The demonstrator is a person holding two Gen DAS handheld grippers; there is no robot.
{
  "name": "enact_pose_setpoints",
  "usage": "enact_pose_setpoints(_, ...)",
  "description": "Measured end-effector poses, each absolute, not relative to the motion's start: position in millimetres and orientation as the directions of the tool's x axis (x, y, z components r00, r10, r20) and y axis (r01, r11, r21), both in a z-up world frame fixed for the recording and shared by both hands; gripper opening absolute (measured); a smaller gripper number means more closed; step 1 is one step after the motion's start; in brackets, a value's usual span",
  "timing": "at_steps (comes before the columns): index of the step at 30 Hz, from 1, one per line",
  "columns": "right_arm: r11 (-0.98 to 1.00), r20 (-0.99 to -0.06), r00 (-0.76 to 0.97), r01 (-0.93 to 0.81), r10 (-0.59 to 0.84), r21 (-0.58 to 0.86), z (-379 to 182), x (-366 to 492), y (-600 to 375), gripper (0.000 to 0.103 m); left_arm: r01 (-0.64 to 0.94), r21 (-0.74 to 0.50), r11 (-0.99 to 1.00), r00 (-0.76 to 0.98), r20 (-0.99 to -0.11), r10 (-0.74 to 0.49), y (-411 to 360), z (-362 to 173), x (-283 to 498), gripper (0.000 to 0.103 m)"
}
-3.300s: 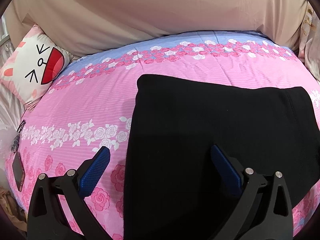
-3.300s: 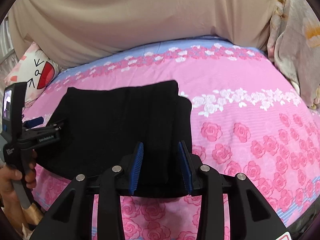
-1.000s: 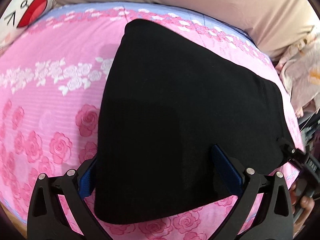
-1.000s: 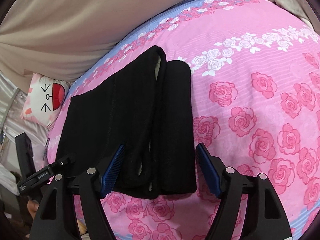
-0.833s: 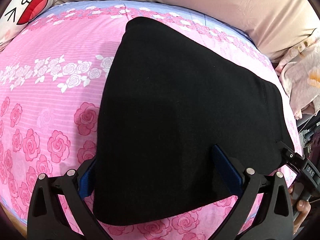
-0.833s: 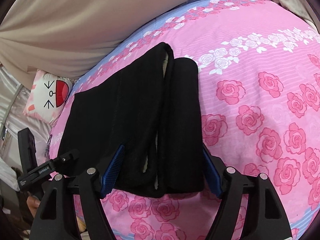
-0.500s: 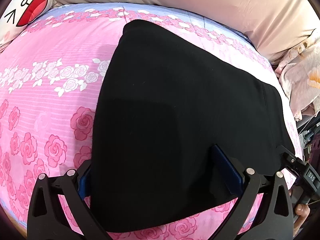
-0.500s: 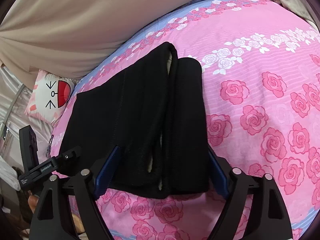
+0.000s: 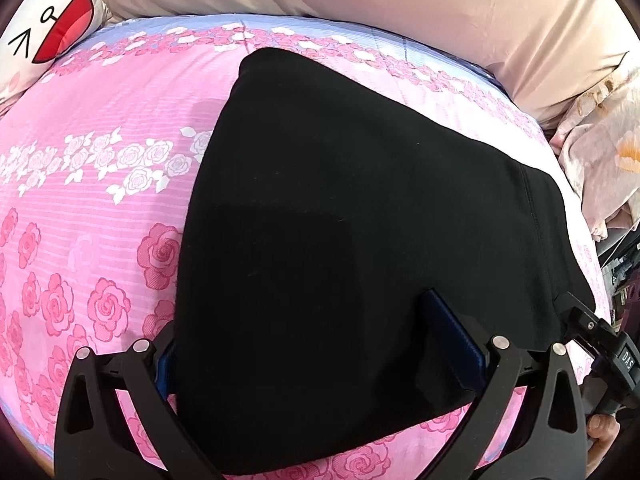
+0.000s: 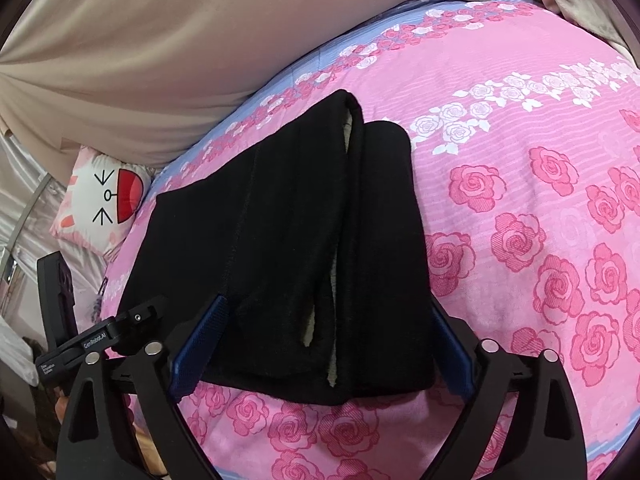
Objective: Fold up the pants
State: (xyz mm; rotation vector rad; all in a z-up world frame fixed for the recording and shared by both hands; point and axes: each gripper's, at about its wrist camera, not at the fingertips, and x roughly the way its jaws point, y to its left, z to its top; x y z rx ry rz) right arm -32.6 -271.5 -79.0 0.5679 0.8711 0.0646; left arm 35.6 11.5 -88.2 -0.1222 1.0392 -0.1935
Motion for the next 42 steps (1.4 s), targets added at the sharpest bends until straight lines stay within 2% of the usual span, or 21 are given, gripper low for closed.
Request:
enact_pose_setpoints(5,0.853,-0.712,0.646,0.178,0.275,0.491,-79,-34,-275,0.078,0.125,-0.158,0.98,0.5,-0.843,-0.199,-1,-86,36,0.098)
enact_pose_setpoints(10,0.847,-0.705,0.65,0.176,0.283,0.502,-80,-31,-275,0.085,0.122,-0.15,0.981,0.5,-0.845,-0.191,-6,-87,39,0.098)
enact_pose_setpoints(12,0.858,-0.707,0.654,0.17,0.269,0.484,-79,-30,-272,0.085,0.124,-0.144,0.982,0.504,-0.843,-0.187,-8,-88,41,0.098)
enact_pose_setpoints(15,0.872,-0.706,0.665,0.171,0.241,0.459,-79,-31,-272,0.069,0.142,-0.141,0.98,0.524,-0.829,-0.195,-13,-89,43,0.097)
enact_pose_setpoints(17,0.861,-0.691,0.674,0.16,0.261,0.482,-76,-33,-275,0.05,0.158,-0.144,0.977,0.551,-0.808,-0.208,-14,-85,41,0.08)
enact_pose_setpoints(18,0.861,-0.689,0.674,0.155,0.266,0.485,-75,-34,-276,0.048,0.169,-0.13,0.977,0.571,-0.795,-0.204,-14,-80,37,0.061)
enact_pose_setpoints(19,0.862,-0.69,0.672,0.152,0.269,0.483,-74,-35,-276,0.047,0.174,-0.107,0.979,0.582,-0.791,-0.19,-16,-77,36,0.052)
enact_pose_setpoints(20,0.859,-0.689,0.671,0.153,0.272,0.488,-75,-35,-277,0.047,0.175,-0.107,0.979,0.58,-0.792,-0.191,-15,-75,36,0.051)
enact_pose_setpoints(34,0.841,-0.691,0.665,0.173,0.284,0.512,-78,-36,-278,0.057,0.184,-0.081,0.98,0.567,-0.805,-0.173,-11,-76,35,0.051)
enact_pose_setpoints(42,0.833,-0.689,0.664,0.179,0.291,0.524,-80,-37,-276,0.059,0.185,-0.072,0.98,0.57,-0.805,-0.167,-11,-77,34,0.053)
